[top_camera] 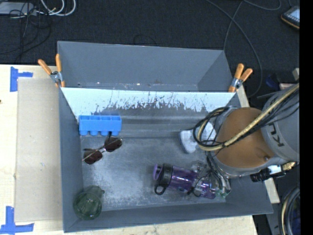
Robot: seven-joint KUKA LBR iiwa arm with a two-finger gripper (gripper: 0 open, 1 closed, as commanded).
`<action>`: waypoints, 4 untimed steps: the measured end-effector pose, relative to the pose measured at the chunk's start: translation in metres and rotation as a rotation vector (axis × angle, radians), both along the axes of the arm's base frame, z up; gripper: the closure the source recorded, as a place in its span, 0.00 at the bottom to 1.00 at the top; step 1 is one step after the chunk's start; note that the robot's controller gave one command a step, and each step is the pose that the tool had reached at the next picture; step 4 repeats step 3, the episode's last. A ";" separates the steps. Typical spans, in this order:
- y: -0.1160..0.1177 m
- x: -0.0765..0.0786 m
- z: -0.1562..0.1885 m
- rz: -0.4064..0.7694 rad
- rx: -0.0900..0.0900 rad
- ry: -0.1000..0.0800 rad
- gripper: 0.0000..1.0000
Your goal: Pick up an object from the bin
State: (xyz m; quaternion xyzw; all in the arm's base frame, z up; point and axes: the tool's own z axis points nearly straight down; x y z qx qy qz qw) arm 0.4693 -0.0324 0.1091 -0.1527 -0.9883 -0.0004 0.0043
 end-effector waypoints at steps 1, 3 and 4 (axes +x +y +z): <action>0.000 0.000 0.010 -0.003 0.000 0.002 1.00; 0.000 -0.003 0.048 -0.008 0.002 0.014 1.00; 0.000 -0.003 0.048 -0.008 0.002 0.014 1.00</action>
Offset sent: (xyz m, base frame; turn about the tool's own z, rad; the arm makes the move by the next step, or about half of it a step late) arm 0.0001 0.0001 0.0575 0.0015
